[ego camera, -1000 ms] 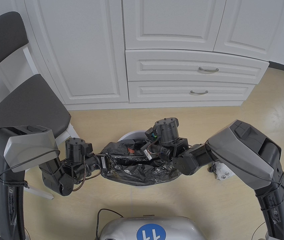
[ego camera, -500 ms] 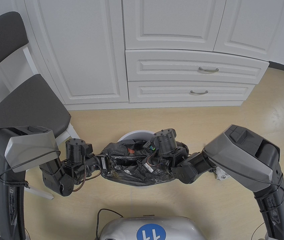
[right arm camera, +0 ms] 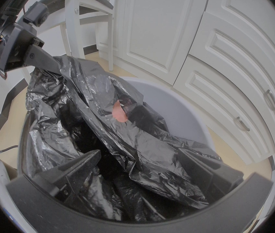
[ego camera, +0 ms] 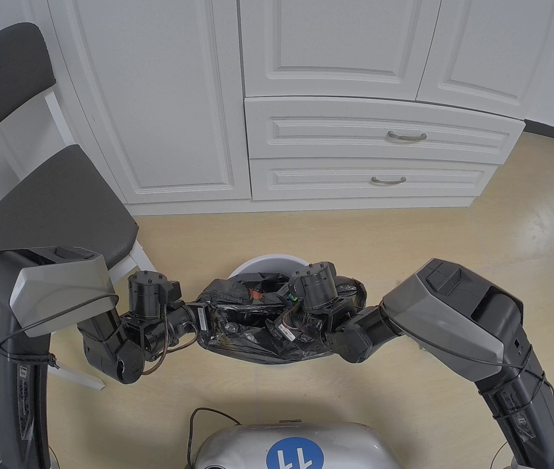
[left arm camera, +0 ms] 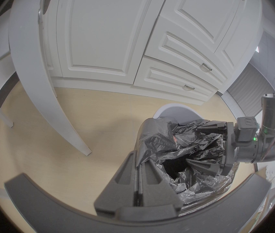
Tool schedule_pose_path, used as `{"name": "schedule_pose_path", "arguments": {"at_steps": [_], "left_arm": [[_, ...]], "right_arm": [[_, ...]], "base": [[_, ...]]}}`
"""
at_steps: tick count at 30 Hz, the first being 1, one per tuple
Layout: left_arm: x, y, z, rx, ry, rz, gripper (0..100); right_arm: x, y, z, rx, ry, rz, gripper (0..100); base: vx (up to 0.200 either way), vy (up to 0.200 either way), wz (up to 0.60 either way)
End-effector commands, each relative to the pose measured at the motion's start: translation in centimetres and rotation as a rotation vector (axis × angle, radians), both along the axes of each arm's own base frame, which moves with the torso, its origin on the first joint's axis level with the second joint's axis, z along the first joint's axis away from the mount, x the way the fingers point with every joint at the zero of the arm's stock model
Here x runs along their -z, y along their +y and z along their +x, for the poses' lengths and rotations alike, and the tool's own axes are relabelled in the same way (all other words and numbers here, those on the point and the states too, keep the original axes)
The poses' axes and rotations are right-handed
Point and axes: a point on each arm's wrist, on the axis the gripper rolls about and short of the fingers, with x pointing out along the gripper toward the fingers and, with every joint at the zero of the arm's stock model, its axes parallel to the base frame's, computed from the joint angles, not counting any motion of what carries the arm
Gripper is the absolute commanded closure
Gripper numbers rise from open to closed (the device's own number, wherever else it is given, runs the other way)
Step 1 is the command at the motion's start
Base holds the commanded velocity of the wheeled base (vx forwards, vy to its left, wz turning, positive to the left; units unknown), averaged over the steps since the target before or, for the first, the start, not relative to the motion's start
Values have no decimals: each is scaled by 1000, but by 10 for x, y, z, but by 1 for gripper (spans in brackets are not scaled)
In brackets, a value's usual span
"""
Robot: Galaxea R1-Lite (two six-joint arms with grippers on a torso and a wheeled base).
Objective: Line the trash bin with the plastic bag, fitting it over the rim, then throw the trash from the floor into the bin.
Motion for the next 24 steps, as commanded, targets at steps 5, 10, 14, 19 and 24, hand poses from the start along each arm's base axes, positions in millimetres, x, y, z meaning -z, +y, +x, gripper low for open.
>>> {"name": "schedule_pose_path", "arguments": {"at_steps": [5, 10, 14, 19, 24], "left_arm": [[1, 0, 0, -1, 4, 0, 100], [3, 0, 0, -1, 7, 1, 100], [3, 0, 1, -2, 5, 1, 100], [4, -1, 2, -3, 3, -1, 100], [8, -2, 3, -7, -7, -15, 100]], "right_arm": [[17, -1, 15, 20, -5, 7, 100], [-9, -1, 14, 23, -34, 37, 100], [-30, -2, 12, 23, -62, 58, 100], [-48, -3, 8, 25, -81, 72, 100], [-52, -5, 10, 41, -86, 96, 100]], "base": [[0, 0, 0], [0, 0, 0], [0, 0, 0], [0, 0, 0], [0, 0, 0]]}}
